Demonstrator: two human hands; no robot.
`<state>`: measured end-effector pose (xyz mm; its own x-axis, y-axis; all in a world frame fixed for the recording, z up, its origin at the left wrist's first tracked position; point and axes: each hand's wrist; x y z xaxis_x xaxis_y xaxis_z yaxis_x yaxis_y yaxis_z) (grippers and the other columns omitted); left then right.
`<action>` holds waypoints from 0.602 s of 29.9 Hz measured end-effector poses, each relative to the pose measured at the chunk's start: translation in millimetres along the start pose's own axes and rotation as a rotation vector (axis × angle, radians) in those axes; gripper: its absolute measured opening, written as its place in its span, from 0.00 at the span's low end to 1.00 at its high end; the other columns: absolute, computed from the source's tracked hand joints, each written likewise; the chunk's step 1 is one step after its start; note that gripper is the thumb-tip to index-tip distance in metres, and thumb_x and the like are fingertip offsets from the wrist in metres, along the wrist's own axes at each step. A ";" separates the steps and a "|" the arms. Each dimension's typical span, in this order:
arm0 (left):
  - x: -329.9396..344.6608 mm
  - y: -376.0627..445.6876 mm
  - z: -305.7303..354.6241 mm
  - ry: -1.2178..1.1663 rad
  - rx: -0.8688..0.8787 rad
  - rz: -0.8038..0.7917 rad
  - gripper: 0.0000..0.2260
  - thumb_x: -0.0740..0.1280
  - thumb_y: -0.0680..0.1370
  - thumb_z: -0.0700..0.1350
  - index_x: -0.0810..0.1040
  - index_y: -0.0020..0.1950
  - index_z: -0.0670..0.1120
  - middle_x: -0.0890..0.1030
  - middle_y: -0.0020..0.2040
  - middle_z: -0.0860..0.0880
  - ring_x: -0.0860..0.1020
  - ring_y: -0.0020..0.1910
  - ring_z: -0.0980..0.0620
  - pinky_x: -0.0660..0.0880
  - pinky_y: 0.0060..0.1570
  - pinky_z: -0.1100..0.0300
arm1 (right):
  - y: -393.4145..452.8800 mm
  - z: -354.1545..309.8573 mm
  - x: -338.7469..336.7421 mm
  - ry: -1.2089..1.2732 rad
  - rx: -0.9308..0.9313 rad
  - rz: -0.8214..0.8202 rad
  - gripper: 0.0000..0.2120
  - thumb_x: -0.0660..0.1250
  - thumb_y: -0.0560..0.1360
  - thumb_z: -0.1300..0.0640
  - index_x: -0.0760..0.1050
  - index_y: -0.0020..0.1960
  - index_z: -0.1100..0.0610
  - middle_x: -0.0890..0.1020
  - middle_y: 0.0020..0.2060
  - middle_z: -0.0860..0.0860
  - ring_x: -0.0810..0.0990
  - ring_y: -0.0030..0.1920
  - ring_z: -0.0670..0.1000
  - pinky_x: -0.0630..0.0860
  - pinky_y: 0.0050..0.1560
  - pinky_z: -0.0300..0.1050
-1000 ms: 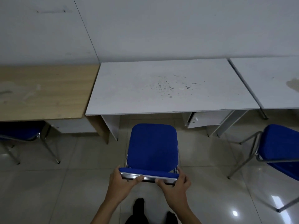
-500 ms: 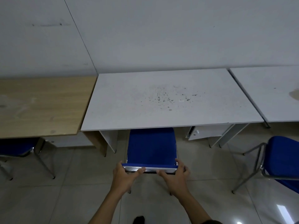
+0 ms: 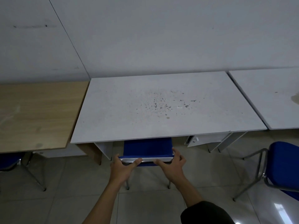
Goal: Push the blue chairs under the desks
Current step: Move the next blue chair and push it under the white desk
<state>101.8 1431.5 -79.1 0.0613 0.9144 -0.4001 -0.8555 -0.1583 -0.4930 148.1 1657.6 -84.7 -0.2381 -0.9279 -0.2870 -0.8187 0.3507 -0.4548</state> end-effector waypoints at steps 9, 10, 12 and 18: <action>3.4 46.2 43.0 0.003 -0.020 0.005 0.65 0.80 0.55 0.73 0.57 0.82 0.45 0.70 0.77 0.44 0.72 0.72 0.43 0.73 0.65 0.50 | 66.2 -36.0 4.1 -0.078 0.017 -0.034 0.53 0.81 0.64 0.37 0.54 0.79 0.44 0.51 0.76 0.54 0.60 0.75 0.60 0.69 0.73 0.61; 3.8 50.4 46.8 -0.001 -0.012 0.007 0.63 0.81 0.55 0.73 0.60 0.81 0.45 0.71 0.76 0.45 0.73 0.71 0.43 0.74 0.65 0.50 | 72.8 -40.7 3.4 -0.091 0.016 -0.042 0.52 0.81 0.64 0.37 0.55 0.79 0.44 0.51 0.76 0.55 0.61 0.75 0.61 0.69 0.73 0.62; 4.2 58.4 53.1 0.006 0.002 0.003 0.62 0.80 0.54 0.74 0.62 0.79 0.45 0.72 0.75 0.44 0.73 0.70 0.43 0.75 0.66 0.47 | 84.3 -46.7 2.4 -0.114 0.009 -0.042 0.51 0.81 0.64 0.37 0.56 0.78 0.44 0.52 0.75 0.56 0.63 0.73 0.62 0.70 0.72 0.61; 1.6 66.2 63.7 0.023 -0.054 -0.059 0.63 0.80 0.57 0.71 0.57 0.82 0.42 0.68 0.78 0.42 0.72 0.72 0.40 0.74 0.68 0.45 | 92.5 -51.0 0.1 -0.157 0.028 -0.063 0.53 0.80 0.65 0.36 0.54 0.79 0.45 0.53 0.74 0.57 0.66 0.71 0.61 0.71 0.72 0.59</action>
<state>12.6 1446.2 -63.2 0.1233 0.9142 -0.3860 -0.8208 -0.1247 -0.5575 45.7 1683.5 -83.7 -0.1005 -0.9175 -0.3848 -0.8140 0.2981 -0.4985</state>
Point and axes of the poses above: each hand's wrist, its own y-axis towards the middle knuckle, its own x-axis out of the palm, z = x × y
